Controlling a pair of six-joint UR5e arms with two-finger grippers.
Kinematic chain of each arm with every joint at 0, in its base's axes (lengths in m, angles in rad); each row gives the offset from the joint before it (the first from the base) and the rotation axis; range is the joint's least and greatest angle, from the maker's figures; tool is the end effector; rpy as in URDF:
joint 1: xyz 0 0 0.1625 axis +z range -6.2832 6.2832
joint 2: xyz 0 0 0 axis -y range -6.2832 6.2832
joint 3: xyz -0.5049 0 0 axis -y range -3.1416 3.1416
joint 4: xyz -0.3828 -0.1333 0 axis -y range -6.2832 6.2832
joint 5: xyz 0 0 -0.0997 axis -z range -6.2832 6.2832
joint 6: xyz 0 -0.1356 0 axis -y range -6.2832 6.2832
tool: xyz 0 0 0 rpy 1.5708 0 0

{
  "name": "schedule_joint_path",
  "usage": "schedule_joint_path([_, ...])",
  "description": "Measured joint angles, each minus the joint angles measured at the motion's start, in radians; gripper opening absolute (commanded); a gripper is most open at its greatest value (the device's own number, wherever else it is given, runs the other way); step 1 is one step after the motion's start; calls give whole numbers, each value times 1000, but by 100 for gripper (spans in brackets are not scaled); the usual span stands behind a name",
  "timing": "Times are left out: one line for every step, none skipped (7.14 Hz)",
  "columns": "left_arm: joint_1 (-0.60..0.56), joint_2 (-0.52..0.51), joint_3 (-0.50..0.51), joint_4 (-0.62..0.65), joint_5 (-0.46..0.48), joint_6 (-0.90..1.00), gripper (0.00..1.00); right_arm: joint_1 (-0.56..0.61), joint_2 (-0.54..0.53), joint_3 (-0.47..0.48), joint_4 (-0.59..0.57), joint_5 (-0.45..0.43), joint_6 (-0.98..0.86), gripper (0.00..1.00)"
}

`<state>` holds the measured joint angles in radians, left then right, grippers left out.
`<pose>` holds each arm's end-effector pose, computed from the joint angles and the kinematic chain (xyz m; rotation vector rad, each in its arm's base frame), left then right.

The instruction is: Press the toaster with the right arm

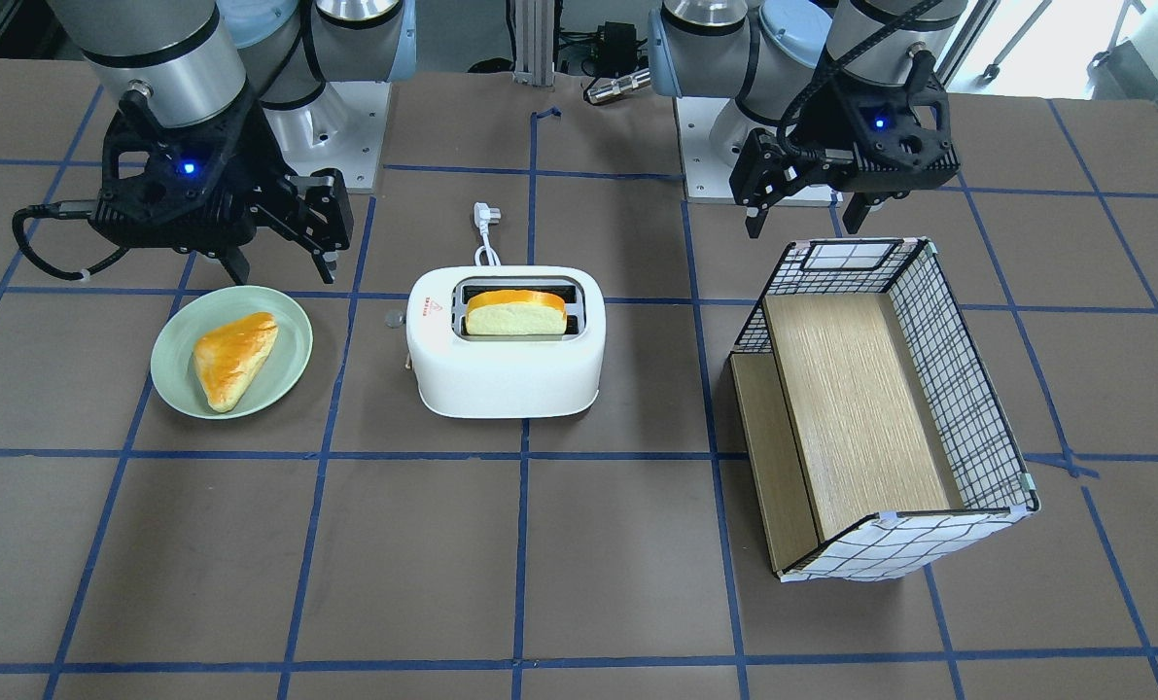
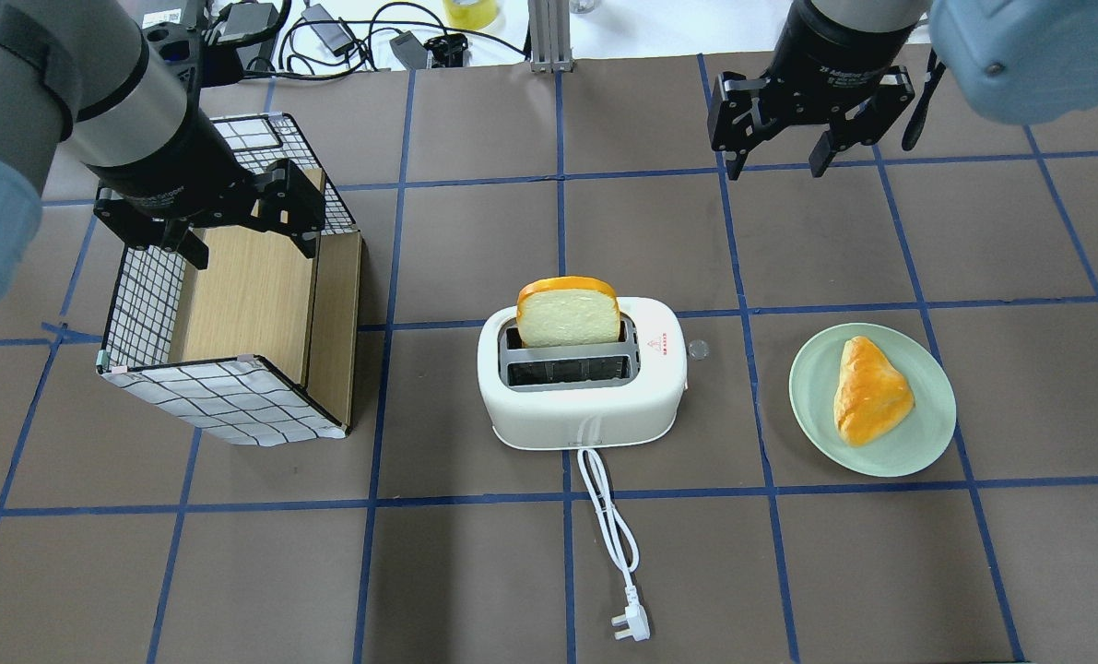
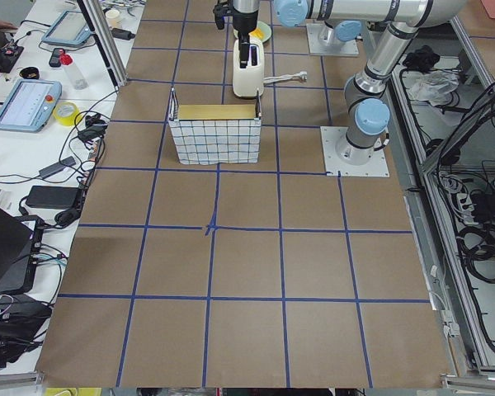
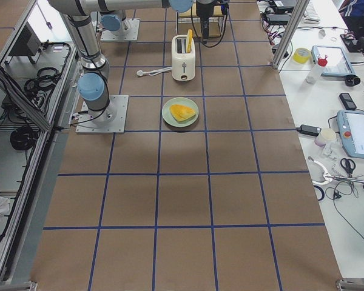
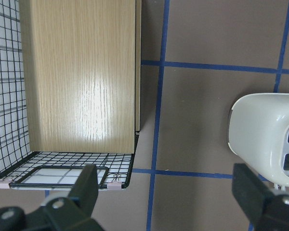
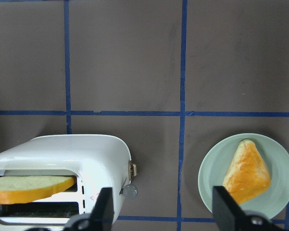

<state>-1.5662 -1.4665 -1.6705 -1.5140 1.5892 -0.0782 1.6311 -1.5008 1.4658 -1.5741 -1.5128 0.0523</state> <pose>-0.1288 -0.4387 0.5372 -0.1302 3.1213 -0.0969 0.1724 -0.5132 0.5481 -0.0140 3.0810 -0.0539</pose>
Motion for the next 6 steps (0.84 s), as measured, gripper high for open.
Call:
schedule_joint_path([0,0,0,0,0,0,100,-26,-2,-4,34,50,2,0])
schedule_joint_path([0,0,0,0,0,0,100,-74,-4,-4,74,132,4,0])
schedule_joint_path([0,0,0,0,0,0,100,-128,-4,4,114,236,-10,0])
schedule_joint_path([0,0,0,0,0,0,100,-174,-2,32,137,353,-61,0])
schedule_joint_path([0,0,0,0,0,0,100,-215,-2,83,146,462,-138,0])
schedule_joint_path([0,0,0,0,-1,0,100,-245,-1,145,146,545,-209,0])
